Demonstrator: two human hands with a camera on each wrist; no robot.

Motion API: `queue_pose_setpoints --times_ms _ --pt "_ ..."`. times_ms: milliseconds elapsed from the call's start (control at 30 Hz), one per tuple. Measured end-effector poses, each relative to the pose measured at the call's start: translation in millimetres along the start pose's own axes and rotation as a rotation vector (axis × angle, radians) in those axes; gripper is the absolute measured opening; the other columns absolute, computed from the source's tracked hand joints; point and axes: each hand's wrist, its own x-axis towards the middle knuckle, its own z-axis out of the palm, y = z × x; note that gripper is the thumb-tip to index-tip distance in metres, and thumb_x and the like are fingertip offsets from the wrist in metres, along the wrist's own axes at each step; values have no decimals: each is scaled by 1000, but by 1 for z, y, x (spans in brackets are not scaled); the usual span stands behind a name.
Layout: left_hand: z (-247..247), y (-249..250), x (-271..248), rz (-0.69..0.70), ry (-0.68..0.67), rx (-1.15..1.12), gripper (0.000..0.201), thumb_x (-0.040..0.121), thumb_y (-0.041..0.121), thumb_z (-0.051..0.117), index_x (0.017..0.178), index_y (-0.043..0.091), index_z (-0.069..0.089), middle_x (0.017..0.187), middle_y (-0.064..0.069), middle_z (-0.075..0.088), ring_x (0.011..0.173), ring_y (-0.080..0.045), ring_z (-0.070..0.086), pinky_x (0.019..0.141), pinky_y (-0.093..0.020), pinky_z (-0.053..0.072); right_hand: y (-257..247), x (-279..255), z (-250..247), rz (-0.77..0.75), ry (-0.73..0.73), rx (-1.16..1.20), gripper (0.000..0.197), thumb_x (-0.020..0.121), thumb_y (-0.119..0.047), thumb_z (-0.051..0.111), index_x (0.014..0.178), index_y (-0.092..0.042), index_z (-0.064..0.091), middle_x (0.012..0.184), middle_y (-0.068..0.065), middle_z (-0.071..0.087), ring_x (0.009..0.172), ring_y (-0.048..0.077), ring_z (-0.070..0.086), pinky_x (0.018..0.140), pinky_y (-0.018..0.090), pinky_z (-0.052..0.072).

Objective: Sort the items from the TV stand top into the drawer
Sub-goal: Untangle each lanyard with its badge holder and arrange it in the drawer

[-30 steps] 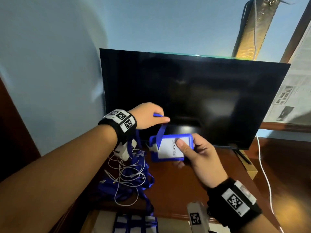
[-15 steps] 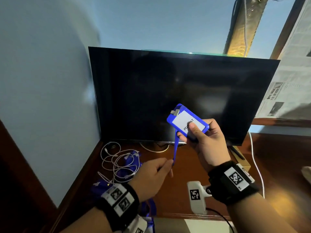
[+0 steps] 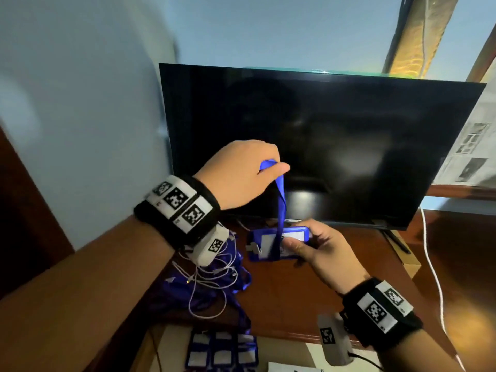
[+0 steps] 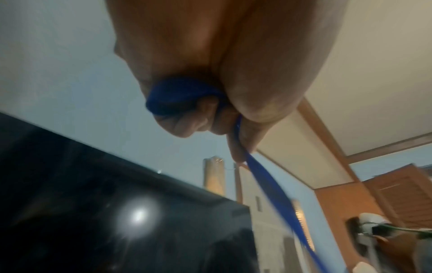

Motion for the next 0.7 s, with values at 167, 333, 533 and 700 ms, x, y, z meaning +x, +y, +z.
queue_pose_setpoints --times_ms 167,333,533,700 --pt "45 -44 19 -120 -380 -114 29 95 48 67 80 24 70 76 9 66 75 -8 61 73 -30 48 -35 -3 -3 -50 4 281 18 86 -10 70 99 1 65 78 22 69 61 21 65 53 29 53" --pt "113 -32 -36 -286 -461 -514 29 98 32 57 73 24 68 63 9 60 60 -13 55 64 -34 50 -40 9 -18 -107 199 407 21 95 -10 66 109 5 64 82 20 73 60 28 66 59 39 54" --pt "116 25 -108 -317 -351 -524 40 109 43 42 81 23 62 54 15 51 49 -2 46 54 -21 36 15 10 -22 -28 487 62 5 93 -16 75 98 -15 76 82 -3 77 68 10 66 56 28 54" --pt "81 28 -104 -81 -280 -145 30 105 41 52 87 19 62 79 12 51 73 -4 49 70 -23 39 45 -14 1 60 110 -135 11 91 -11 76 92 -21 77 82 -9 76 70 0 66 67 18 48"
